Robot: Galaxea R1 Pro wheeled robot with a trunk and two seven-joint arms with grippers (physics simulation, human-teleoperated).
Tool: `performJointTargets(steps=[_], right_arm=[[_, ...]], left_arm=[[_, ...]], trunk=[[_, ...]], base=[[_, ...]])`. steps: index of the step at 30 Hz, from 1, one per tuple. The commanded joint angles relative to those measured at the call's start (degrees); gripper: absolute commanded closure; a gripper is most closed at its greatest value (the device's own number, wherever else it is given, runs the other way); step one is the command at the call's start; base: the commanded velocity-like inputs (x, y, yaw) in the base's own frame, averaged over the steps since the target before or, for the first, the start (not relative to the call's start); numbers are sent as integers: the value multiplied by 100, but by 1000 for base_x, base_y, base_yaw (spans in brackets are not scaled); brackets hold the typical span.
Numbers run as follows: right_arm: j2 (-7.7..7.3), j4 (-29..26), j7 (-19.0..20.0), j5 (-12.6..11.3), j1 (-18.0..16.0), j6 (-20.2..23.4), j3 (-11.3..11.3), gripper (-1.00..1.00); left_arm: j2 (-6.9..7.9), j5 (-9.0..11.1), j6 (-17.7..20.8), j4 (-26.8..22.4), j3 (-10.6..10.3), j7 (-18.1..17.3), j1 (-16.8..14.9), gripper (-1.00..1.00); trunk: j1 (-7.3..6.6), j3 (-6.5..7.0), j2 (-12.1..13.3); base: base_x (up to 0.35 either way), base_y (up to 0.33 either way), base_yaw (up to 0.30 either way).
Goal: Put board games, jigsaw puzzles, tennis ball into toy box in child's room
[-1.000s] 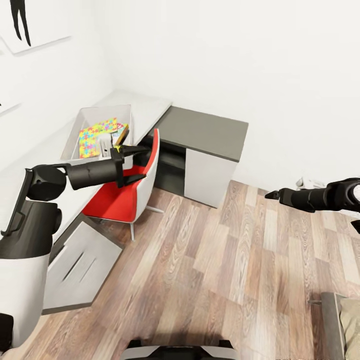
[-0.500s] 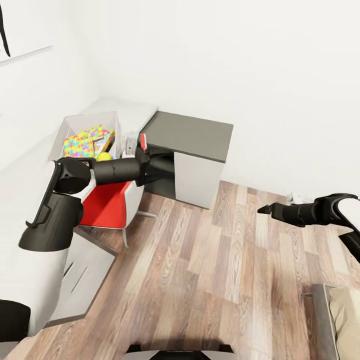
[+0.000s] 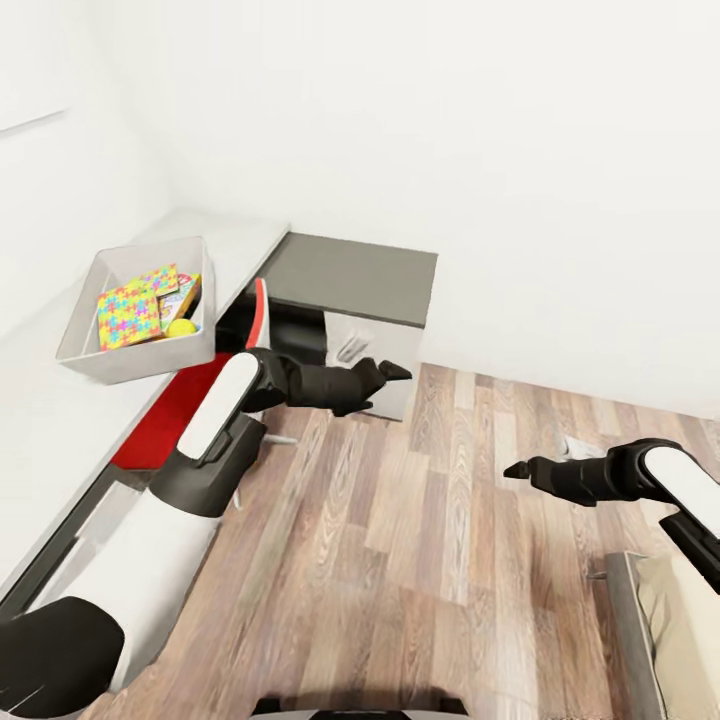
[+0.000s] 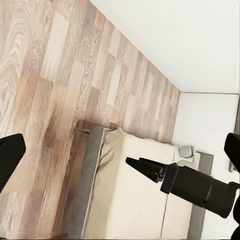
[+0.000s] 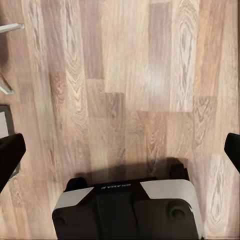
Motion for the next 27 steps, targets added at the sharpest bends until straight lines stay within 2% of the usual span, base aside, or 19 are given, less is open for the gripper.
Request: performJointTargets(steps=[1,4,5,7,8,12,13,17,18,19,20,22,23,26,27], right_arm=[[-4,-2,-56,-49,-8,2,11,-100],[5,247,296,251,140,4,13,-100],[5,247,296,251,140,4,13,-100],[9,471,597,505,207,5,19,-100],[9,471,597,505,207,5,19,-100],[22,990,1311,1041,283,4,39,-100],[22,990,1311,1041,283,4,39,-100],[84,1570,2094,1562,315,-3,74,-100],[132,1804,2451,1823,322,-6,83,-100],[159,1889,2606,1954,325,-9,86,-100],[159,1889,2606,1954,325,-9,86,-100],[220,2027,2843,2216,334,-13,91,-100],[220,2027,2843,2216,334,-13,91,-100],[334,2164,3053,2589,377,-17,95,-100],[334,2164,3053,2589,377,-17,95,-100]], left_arm=[[-2,50,-2,-1,1,60,-3,-100],[-65,-313,-68,267,-118,41,186,-100],[-65,-313,-68,267,-118,41,186,-100],[-69,-491,-105,443,-158,11,324,-100],[-69,-491,-105,443,-158,11,324,-100],[-71,-836,-152,874,-197,-134,608,-100],[-71,-836,-152,874,-197,-134,608,-100],[-68,-1306,-205,1426,-205,-361,762,-100],[-52,-1521,-257,1661,-186,-498,802,-100],[-33,-1608,-294,1768,-158,-569,818,-100],[-33,-1608,-294,1768,-158,-569,818,-100],[21,-1735,-381,1964,-83,-703,841,-100],[21,-1735,-381,1964,-83,-703,841,-100],[121,-1851,-503,2217,7,-852,892,-100],[121,-1851,-503,2217,7,-852,892,-100]], trunk=[[3,0,-11],[3,25,-11],[3,33,-11],[3,48,-11],[3,55,-11],[3,73,-11],[3,75,-11],[3,82,-11],[3,83,-11],[3,84,-11],[3,84,-11],[3,85,-11],[3,86,-11],[3,87,-11],[3,87,-11]], base=[[0,0,-162],[0,0,-167],[0,0,-172],[0,0,-182],[0,0,-186],[0,0,-200],[0,0,-206],[0,0,-212],[0,0,-222],[0,0,-230],[0,0,-230],[0,0,-242],[0,0,-247],[0,0,-252],[0,0,-246]])
